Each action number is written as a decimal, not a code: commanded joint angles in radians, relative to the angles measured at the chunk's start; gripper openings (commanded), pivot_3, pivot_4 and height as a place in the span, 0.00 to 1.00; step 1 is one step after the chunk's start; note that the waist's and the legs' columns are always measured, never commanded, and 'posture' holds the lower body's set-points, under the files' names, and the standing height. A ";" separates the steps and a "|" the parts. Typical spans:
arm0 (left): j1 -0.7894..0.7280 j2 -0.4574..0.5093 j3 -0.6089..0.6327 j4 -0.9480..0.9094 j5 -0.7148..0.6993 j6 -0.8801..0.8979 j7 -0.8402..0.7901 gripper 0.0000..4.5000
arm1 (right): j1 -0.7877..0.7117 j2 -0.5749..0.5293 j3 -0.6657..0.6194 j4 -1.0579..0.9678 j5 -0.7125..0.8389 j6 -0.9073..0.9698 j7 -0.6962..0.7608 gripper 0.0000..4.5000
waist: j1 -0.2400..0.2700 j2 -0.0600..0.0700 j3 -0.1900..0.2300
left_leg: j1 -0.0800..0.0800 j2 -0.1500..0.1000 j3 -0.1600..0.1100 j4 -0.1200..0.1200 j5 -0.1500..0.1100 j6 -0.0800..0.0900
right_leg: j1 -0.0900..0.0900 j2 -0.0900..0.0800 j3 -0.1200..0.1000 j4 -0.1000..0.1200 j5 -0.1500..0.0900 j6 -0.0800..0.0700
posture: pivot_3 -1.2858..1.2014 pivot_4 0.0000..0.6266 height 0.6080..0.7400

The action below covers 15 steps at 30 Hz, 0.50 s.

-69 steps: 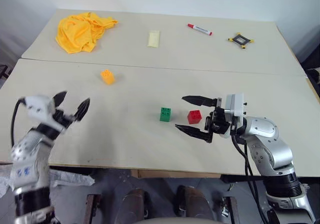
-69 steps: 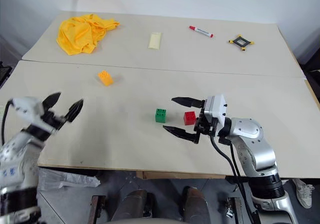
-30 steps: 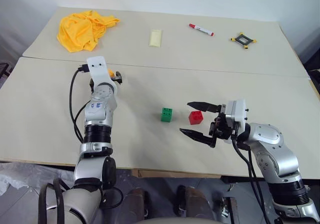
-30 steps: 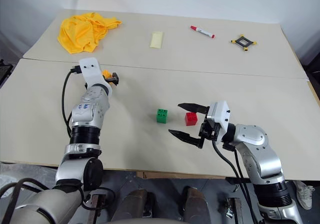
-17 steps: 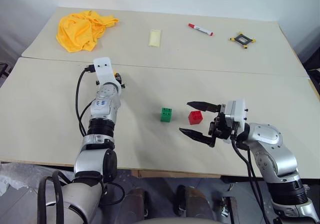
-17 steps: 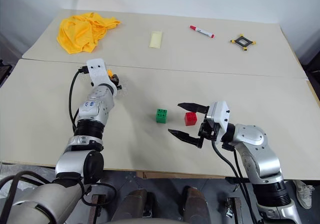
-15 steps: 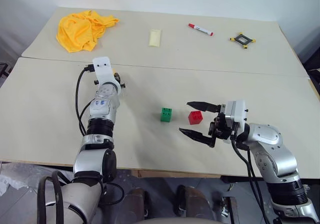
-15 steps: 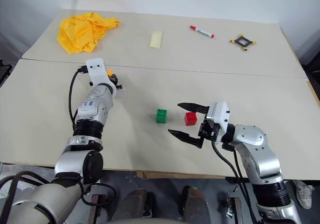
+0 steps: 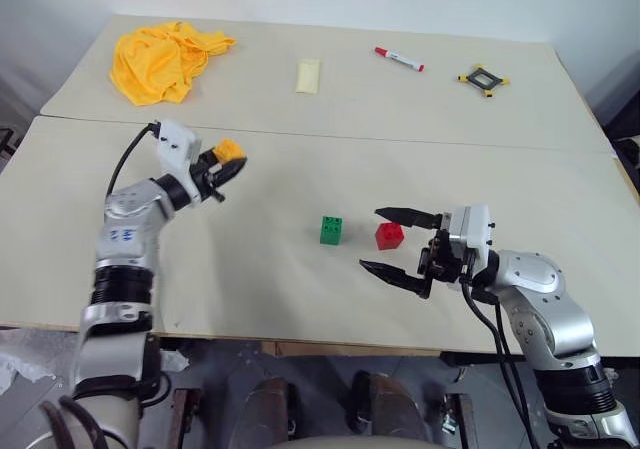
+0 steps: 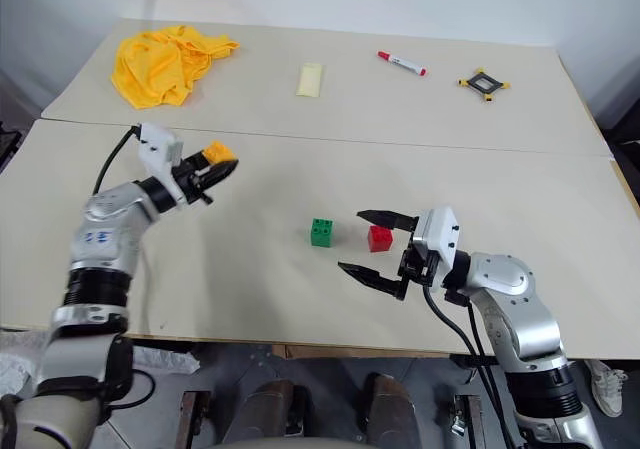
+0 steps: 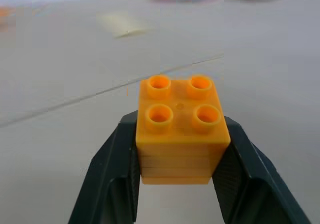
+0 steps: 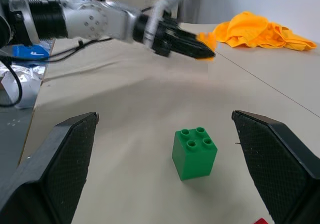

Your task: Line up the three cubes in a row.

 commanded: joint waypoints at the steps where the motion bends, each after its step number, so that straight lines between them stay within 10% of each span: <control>1: -0.006 0.060 -0.040 0.057 -0.033 -0.161 -0.335 0.34 | 0.033 -0.051 -0.078 -0.077 0.046 -0.001 0.022 1.00 | 0.001 0.000 0.000 | 0.000 0.000 0.000 0.000 0.000 0.000 | 0.000 0.000 0.000 0.000 0.000 0.000 | 0.52 0.24 1.00; 15: -0.266 -0.043 -0.228 0.599 0.196 -0.584 -0.576 0.34 | 0.158 -0.158 -0.204 -0.162 0.089 0.025 0.031 1.00 | -0.004 0.001 0.000 | 0.000 -0.005 0.002 0.000 0.000 0.000 | 0.000 0.000 0.000 0.000 0.000 0.000 | 0.52 0.24 1.00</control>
